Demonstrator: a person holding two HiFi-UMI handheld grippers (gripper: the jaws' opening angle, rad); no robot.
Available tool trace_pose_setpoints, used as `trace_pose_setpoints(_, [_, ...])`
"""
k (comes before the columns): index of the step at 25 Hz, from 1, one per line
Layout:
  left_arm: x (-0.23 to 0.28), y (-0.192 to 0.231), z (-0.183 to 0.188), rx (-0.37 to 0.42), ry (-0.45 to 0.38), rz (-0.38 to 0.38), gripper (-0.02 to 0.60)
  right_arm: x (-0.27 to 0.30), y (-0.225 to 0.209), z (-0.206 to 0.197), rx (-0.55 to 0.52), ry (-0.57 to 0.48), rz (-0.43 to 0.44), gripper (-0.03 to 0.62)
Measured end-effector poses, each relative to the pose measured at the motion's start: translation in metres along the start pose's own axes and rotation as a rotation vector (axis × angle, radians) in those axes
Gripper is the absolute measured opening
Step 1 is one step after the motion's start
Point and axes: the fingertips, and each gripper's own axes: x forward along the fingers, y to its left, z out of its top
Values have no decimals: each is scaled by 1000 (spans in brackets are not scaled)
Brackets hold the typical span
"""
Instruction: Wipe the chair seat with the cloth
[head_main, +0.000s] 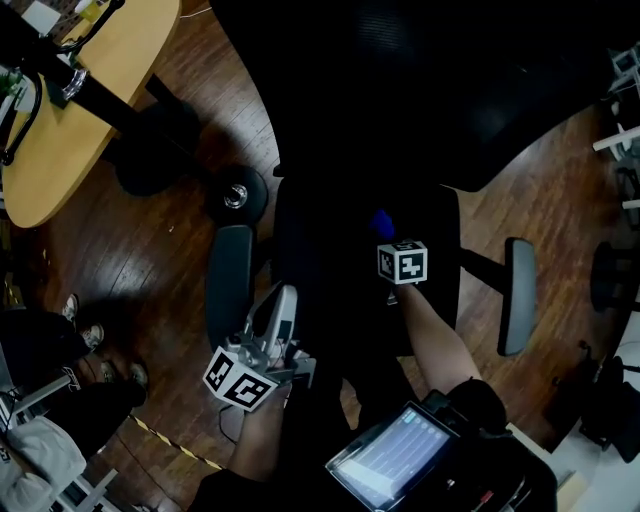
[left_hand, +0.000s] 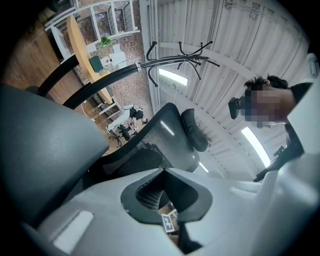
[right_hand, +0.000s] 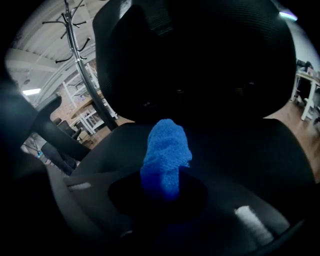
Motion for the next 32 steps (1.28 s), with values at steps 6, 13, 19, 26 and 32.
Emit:
trace_pose_setpoints(6, [4,-2,-1,17,14,-4,-8,-66,-107,-27,64,24,-231,54])
trace_pose_setpoints(13, [3,-6,-6,16,15,-7,-8,-78,-122,-30,89,6,-266,55])
trace_pose_setpoints(19, [-3,-7,-3,10,-3,-8,-8,-60,-81,-21,66,34,-230,55])
trace_pose_setpoints(26, [-8,-8,-2,11,-18,2,-8,9,89,-1,-17,26,85,55])
trace_pose_setpoints(32, [-11,-4,-1,7,-31,14,-8,42,180,-28,-94,95,272,55])
